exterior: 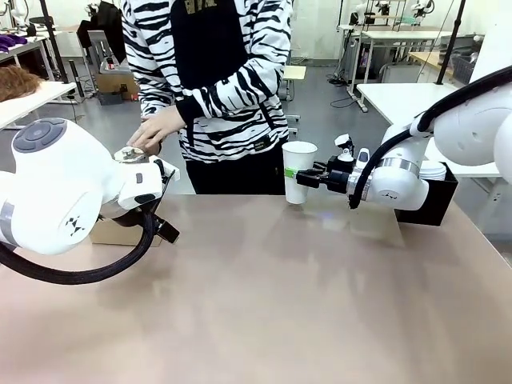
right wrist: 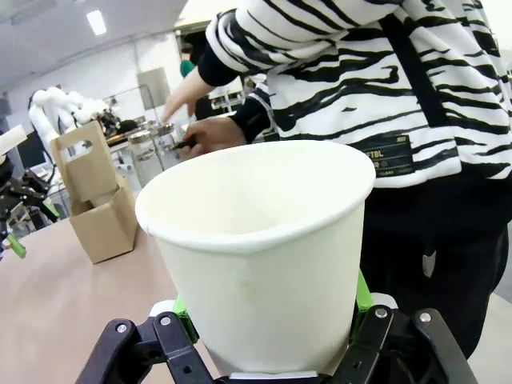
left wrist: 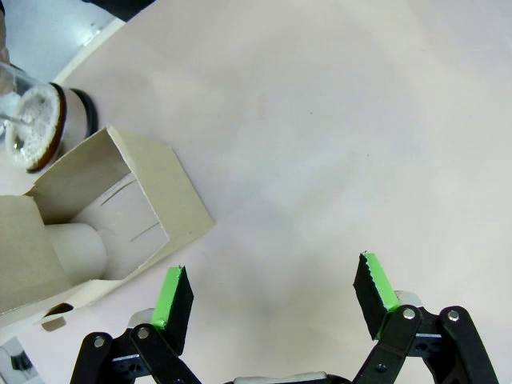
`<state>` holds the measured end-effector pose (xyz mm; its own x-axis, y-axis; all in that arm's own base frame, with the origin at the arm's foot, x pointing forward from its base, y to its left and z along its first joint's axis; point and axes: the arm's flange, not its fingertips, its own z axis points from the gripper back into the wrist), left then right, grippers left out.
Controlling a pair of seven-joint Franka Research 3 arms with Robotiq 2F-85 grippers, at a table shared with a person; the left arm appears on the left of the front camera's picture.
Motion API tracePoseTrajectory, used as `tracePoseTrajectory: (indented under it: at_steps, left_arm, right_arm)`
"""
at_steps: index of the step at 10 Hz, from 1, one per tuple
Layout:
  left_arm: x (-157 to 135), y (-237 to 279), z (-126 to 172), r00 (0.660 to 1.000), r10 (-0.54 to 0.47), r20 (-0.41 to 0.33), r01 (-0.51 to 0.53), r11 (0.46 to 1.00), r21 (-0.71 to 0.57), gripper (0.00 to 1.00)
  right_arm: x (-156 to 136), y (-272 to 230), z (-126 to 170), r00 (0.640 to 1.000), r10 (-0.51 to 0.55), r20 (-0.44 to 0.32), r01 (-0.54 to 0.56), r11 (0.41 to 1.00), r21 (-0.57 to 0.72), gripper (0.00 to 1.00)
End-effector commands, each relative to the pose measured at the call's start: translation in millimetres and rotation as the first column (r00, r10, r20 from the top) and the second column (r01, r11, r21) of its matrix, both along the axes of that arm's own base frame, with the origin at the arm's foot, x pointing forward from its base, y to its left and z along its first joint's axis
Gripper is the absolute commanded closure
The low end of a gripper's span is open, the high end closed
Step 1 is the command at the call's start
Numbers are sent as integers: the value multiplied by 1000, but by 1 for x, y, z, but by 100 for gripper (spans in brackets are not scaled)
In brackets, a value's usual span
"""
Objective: Pour a drink into a cup and package it in a carrier.
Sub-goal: When a person places the Paper Cup Lid on the 600 ml Paper Cup , lift the 600 ml Paper Cup.
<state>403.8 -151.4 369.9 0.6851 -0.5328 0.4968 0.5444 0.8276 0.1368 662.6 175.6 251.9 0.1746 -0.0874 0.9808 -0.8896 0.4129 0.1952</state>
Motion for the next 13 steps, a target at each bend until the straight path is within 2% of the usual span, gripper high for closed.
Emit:
tracePoseTrajectory:
  at_steps: [1,13]
  left_arm:
    - [0,0,0,1000,-1,0,1,1000,-2,0]
    - [0,0,0,1000,-1,0,1,1000,-2,0]
  right_arm:
    - [1,1,2,1000,-3,-5,3,1000,0,20]
    - [1,1,2,1000,-3,-5,3,1000,0,20]
